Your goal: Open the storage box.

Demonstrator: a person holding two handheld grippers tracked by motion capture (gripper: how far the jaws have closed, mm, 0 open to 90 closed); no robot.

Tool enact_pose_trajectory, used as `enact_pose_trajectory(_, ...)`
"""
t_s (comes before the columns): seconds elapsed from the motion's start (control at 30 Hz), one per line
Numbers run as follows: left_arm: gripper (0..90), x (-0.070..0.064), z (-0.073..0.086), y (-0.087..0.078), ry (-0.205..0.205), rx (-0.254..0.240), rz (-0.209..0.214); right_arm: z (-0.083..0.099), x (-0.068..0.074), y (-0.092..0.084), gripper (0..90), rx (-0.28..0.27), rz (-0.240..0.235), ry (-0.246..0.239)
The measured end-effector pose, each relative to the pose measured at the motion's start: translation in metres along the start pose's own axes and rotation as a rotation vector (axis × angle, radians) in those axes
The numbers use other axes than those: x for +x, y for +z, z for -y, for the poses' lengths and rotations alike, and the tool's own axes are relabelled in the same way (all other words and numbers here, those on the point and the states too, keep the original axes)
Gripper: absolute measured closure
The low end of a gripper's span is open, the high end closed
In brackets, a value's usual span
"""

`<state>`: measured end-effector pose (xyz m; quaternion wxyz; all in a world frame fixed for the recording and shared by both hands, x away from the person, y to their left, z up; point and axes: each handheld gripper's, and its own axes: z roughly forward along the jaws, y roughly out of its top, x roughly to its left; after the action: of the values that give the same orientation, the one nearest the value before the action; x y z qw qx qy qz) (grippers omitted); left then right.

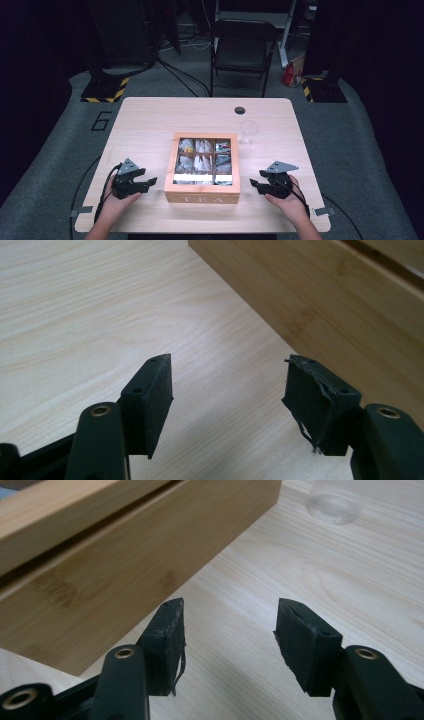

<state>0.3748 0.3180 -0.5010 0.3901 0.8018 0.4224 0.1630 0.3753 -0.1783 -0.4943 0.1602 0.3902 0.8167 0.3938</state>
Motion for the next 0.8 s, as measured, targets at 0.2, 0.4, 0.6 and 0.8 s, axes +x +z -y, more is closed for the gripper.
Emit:
enact_pose_trajectory(0.2,37.6,-0.002,-0.003,-0.008,0.000,-0.011,0.006,-0.007,0.005,-0.004,45.1,0.014,-0.002,-0.032)
enact_pose_trajectory(0.4,38.8,-0.009,-0.008,-0.020,0.035,-0.007,0.038,-0.012,0.011,-0.013,46.1,-0.001,-0.020,-0.039)
enact_pose_trajectory(0.6,39.8,-0.020,-0.012,-0.030,0.061,-0.033,0.046,-0.013,0.022,-0.022,46.8,-0.002,-0.044,-0.043)
enact_pose_trajectory(0.8,42.2,-0.029,-0.014,-0.041,0.081,-0.030,0.082,-0.012,0.032,-0.030,46.9,-0.008,-0.064,-0.068)
